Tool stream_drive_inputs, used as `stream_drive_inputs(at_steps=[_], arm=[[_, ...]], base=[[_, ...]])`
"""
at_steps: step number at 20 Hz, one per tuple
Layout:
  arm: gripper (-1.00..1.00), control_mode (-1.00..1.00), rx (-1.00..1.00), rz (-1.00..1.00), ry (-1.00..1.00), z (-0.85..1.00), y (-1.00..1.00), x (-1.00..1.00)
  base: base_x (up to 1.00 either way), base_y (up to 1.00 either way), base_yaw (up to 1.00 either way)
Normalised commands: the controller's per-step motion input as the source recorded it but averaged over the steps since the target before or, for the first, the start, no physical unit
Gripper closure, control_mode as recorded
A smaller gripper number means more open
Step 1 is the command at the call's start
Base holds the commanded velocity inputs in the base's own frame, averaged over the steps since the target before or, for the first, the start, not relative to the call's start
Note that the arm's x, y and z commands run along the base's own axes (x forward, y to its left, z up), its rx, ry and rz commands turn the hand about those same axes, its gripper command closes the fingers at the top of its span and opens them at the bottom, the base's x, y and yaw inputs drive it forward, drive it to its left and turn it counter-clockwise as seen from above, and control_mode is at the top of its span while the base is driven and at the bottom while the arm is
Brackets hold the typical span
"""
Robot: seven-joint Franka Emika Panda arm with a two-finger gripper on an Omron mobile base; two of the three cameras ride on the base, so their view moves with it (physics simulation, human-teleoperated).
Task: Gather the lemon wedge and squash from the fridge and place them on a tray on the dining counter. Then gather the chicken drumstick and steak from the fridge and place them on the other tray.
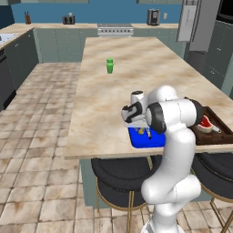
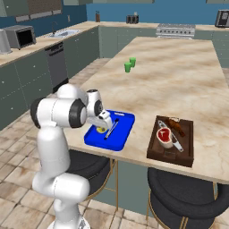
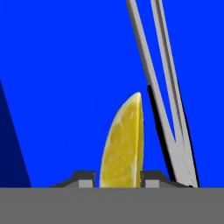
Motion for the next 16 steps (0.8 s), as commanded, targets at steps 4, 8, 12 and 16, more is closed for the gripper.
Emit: stream_drive_inputs(at_steps=[4,8,12,16], arm=[[-1.00,-1.00,0.00,0.00,0.00,-0.04,-0.01,-0.01],[-1.00,-1.00,0.00,0.00,-0.01,0.23,-0.08,-0.22],[-1.00,-1.00,0.00,0.00,-0.05,0.50,-0.07,-0.29],[-1.00,-1.00,0.00,0.01,-0.10,0.67,0.00,-0.43]], base=[[0.00,0.00,0.00],[0.00,0.00,0.00],[0.00,0.00,0.00],[0.00,0.00,0.00]])
